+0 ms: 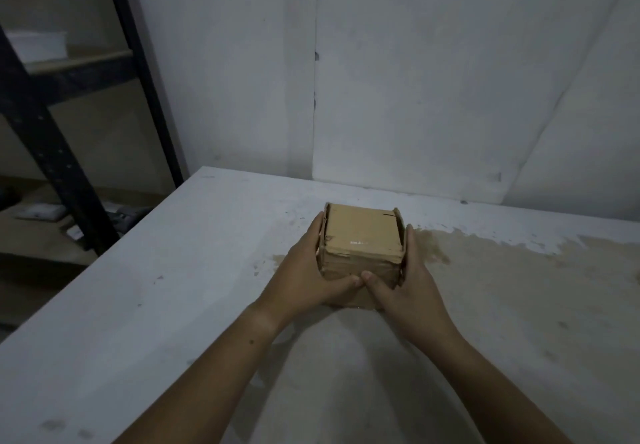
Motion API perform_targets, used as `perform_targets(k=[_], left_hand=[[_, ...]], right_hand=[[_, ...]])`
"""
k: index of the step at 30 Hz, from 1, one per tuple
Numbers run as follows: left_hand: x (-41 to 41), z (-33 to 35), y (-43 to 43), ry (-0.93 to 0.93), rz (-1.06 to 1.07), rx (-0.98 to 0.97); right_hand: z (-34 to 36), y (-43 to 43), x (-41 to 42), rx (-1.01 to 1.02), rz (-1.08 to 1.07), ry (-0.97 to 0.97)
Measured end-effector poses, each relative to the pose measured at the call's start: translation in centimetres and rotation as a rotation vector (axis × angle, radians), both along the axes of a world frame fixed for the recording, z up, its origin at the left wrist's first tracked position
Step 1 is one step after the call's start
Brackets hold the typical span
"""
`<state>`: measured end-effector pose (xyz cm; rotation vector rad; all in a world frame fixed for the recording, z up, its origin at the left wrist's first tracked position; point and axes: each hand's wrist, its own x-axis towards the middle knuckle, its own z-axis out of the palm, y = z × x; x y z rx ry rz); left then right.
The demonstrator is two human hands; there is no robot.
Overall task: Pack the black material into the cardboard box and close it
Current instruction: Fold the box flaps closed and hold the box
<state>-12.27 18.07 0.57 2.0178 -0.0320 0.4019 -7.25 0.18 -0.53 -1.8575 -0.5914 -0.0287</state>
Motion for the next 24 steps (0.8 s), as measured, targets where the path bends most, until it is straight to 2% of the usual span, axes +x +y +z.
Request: perform_targets(k=[11, 24], left_hand=[[-1.5, -1.4, -0.8, 0.024, 0.030, 0.035], [-0.2, -2.2, -0.3, 0.106, 0.042, -0.034]], right_hand=[[-0.5, -0.3, -0.1, -0.060, 0.039, 0.022], [-0.6, -0.8, 0.5, 0.042, 0.081, 0.150]])
